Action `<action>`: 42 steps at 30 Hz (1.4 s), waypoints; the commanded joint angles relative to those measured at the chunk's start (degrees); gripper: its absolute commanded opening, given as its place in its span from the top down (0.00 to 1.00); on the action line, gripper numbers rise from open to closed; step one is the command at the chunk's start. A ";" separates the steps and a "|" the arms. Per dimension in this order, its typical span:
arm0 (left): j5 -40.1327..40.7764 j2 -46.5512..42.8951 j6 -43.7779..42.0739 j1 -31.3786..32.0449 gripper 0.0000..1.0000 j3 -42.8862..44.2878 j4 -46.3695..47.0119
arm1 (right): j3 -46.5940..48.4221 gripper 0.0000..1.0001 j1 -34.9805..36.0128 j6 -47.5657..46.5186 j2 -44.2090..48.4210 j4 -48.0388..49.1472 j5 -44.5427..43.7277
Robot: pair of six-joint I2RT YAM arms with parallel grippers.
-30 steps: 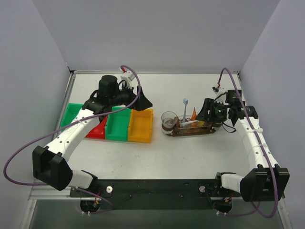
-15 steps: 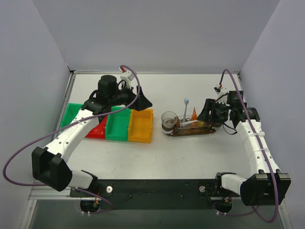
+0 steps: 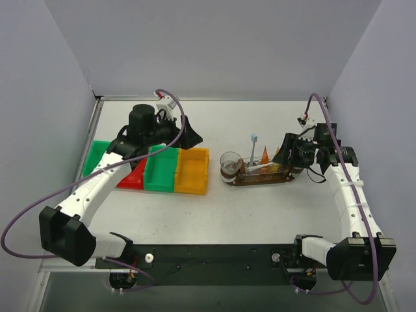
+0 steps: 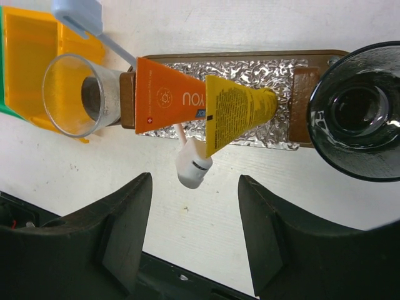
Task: Prepare toiletry sets of a toothbrush and toothpaste on the tray
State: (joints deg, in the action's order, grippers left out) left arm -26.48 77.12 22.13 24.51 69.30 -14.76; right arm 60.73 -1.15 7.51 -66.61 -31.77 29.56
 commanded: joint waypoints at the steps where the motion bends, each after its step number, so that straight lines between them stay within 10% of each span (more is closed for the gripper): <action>1: 5.73 -4.26 2.04 -0.96 0.08 -0.83 1.84 | 4.13 0.47 -1.75 1.10 2.01 -0.75 -0.38; 19: 26.04 -17.96 5.73 -1.13 0.07 -1.53 -4.93 | 17.05 0.46 -2.98 5.24 8.24 -2.68 -6.53; 42: 36.23 -29.31 4.94 -1.05 0.06 -6.02 -8.53 | 4.92 0.43 -2.98 4.18 22.66 7.86 -10.23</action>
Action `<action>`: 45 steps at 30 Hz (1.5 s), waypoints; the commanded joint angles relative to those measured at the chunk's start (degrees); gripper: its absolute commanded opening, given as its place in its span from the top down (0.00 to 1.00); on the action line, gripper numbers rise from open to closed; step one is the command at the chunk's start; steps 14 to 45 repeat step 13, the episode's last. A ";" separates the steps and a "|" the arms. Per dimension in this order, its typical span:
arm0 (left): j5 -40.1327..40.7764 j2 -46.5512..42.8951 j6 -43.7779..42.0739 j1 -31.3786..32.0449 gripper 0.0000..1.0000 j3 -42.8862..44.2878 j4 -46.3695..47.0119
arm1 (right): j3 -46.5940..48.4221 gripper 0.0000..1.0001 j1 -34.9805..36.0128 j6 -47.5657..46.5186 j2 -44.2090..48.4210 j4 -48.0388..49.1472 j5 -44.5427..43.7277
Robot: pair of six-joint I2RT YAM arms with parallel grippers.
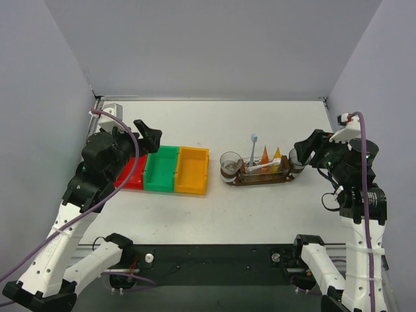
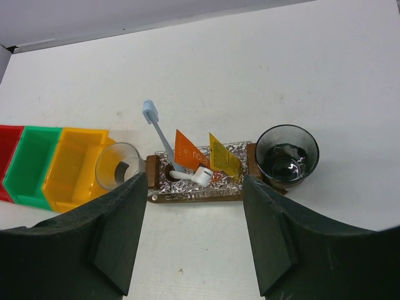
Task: Prepare toiletry sets of a toothbrush and toothpaste on the tray
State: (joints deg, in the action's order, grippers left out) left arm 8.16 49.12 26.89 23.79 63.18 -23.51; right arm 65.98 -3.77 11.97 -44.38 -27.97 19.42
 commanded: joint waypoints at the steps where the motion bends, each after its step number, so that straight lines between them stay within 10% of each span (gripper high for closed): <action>1: 1.68 -1.31 0.26 -0.32 0.06 0.19 0.04 | -0.41 0.43 -0.36 -0.19 0.44 4.06 0.00; 45: 2.73 -0.52 1.05 -0.24 0.06 1.07 -1.54 | -1.38 0.43 -0.27 -0.19 0.61 4.76 0.36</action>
